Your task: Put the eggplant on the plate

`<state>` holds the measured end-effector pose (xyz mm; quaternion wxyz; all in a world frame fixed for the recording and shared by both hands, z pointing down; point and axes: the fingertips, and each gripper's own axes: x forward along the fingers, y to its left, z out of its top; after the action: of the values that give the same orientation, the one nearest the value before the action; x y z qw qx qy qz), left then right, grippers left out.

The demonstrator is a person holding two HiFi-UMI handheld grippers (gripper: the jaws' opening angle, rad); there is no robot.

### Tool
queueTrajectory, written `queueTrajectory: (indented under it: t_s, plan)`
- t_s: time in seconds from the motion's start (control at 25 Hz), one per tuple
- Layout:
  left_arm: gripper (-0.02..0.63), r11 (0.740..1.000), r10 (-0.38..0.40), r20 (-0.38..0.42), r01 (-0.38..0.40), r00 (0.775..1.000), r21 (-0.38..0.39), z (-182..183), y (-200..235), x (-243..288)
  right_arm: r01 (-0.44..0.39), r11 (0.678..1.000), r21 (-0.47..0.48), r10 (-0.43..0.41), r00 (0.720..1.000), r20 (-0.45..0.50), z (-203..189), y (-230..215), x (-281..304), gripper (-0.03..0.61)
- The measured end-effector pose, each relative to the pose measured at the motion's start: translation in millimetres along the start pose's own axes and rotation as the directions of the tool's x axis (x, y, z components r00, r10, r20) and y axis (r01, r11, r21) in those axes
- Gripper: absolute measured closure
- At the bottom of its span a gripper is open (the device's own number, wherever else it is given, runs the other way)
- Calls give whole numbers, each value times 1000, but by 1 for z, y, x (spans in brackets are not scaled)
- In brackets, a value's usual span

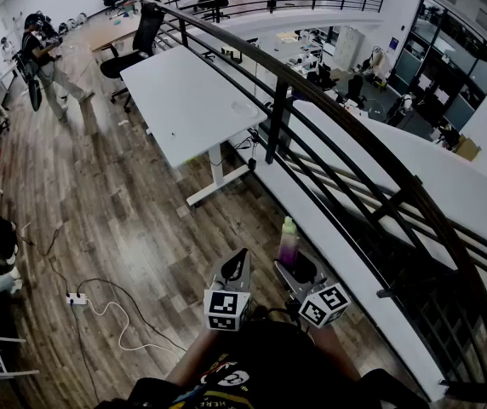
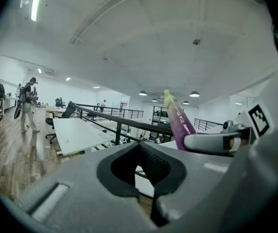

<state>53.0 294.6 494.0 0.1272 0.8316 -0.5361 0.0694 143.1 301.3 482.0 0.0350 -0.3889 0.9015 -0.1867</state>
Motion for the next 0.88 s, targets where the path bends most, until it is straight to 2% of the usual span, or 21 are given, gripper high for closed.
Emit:
queueTrajectory:
  t_s: [0.36, 0.88]
  plan:
    - [607, 1000, 5, -7, -5, 1000, -8, -5, 6, -3, -15, 1000, 1, 15, 1000, -5, -4, 6, 6, 344]
    - [609, 999, -32, -20, 32, 999, -2, -10, 12, 1, -6, 1000, 10, 6, 1000, 10, -8, 8, 12, 344]
